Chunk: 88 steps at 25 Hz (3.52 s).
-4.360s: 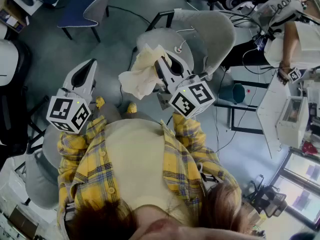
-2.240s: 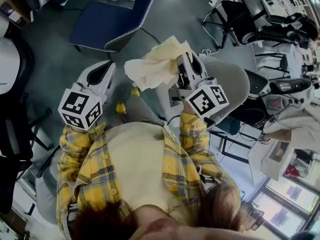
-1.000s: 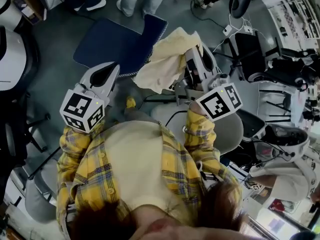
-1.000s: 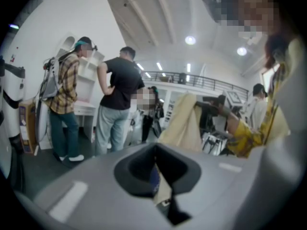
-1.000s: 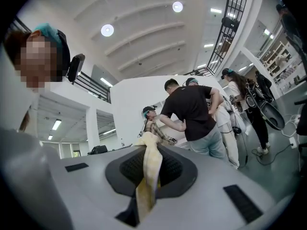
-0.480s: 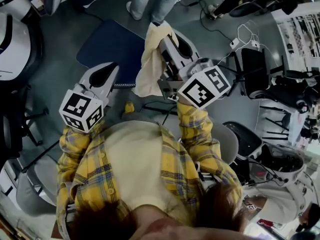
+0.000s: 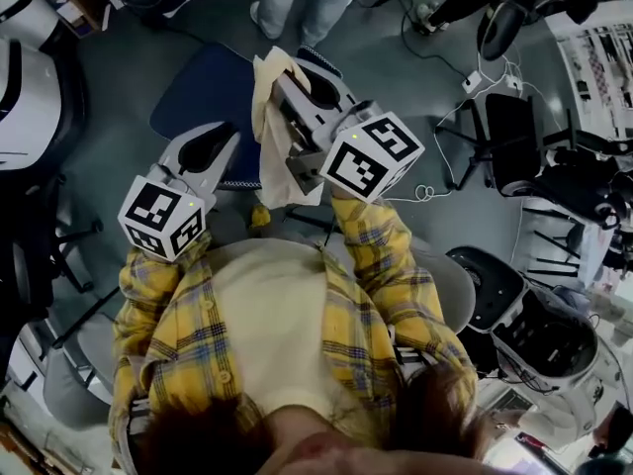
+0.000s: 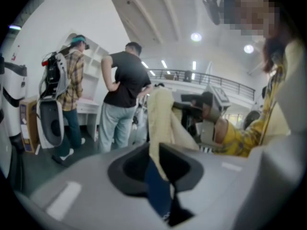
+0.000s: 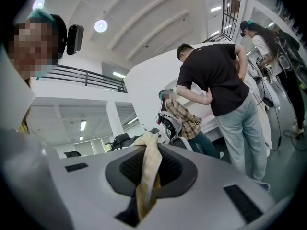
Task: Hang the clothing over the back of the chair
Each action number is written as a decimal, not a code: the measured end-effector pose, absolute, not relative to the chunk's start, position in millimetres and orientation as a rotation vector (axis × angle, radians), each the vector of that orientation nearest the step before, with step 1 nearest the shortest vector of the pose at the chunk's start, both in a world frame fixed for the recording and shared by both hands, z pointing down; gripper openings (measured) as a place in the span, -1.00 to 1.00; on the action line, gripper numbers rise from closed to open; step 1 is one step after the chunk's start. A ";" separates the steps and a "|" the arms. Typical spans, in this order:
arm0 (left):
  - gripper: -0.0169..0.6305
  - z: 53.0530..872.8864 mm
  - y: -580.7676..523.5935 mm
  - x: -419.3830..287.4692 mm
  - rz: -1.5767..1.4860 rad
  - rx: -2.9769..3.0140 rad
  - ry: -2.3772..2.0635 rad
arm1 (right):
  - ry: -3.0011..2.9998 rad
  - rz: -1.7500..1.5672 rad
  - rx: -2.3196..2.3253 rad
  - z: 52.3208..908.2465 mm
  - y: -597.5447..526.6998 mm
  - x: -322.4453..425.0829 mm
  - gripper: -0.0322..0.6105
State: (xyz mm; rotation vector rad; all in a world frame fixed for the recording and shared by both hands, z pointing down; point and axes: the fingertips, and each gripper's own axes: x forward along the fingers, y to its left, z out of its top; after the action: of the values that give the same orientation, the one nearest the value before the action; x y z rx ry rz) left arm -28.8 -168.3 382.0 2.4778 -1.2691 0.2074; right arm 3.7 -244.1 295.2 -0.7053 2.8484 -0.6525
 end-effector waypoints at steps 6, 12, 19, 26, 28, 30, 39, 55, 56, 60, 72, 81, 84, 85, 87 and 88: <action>-0.68 386.7 -195.1 -25.2 0.227 2.549 -1.140 | 2.861 -0.680 -0.766 311.6 -269.1 -9.0 -0.79; -0.68 398.3 -216.7 -44.9 0.257 2.538 -1.088 | 2.924 -0.732 -0.832 341.2 -288.7 -33.6 -0.79; -0.68 416.2 -224.7 -79.7 0.260 2.476 -1.101 | 3.010 -0.821 -0.875 385.3 -301.4 -62.5 -0.79; -0.68 430.3 -232.6 -97.9 0.258 2.423 -1.103 | 3.168 -0.876 -0.895 438.1 -312.2 -79.7 -0.79; -0.68 436.0 -235.9 -102.6 0.255 2.406 -1.105 | 3.216 -0.876 -0.896 451.3 -312.4 -83.1 -0.79; -0.68 443.1 -240.2 -106.8 0.256 2.391 -1.110 | 3.263 -0.869 -0.891 463.3 -312.1 -86.4 -0.79; -0.68 466.7 -251.8 -130.0 0.274 2.322 -1.158 | 3.603 -0.704 -0.756 506.1 -290.0 -100.1 -0.79; -0.68 469.7 -243.4 -147.6 0.265 2.312 -1.159 | 4.107 -0.253 -0.322 541.8 -244.7 -101.0 -0.41; -0.68 469.7 -243.0 -148.1 0.264 2.314 -1.156 | 4.103 -0.250 -0.341 540.3 -245.1 -100.6 -0.41; -0.68 469.2 -243.7 -146.3 0.265 2.323 -1.141 | 4.023 -0.292 -0.488 526.2 -250.6 -97.5 -0.42; -0.68 458.2 -250.3 -115.2 0.274 2.410 -1.028 | 3.617 -0.482 -0.972 465.5 -261.3 -50.2 -0.76; -0.70 443.4 -250.2 -67.6 0.277 2.486 -0.910 | 3.322 -0.441 -1.358 420.8 -254.6 24.6 -0.81; -0.70 439.9 -247.4 -52.3 0.281 2.507 -0.878 | 3.257 -0.449 -1.452 416.9 -246.6 47.4 -0.81; -0.70 438.5 -246.2 -47.3 0.281 2.513 -0.870 | 3.238 -0.452 -1.477 416.0 -243.5 54.4 -0.82; -0.70 436.1 -243.2 -37.5 0.280 2.522 -0.857 | 3.205 -0.457 -1.519 415.0 -236.8 67.4 -0.82; -0.70 435.3 -241.5 -33.0 0.280 2.526 -0.851 | 3.190 -0.460 -1.536 414.7 -233.6 73.3 -0.82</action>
State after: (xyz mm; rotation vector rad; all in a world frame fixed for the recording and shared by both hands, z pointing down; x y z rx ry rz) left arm -33.0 -241.5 435.3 2.5262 -0.8505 0.2801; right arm 73.3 -233.6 414.7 -1.5364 3.1897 -0.4599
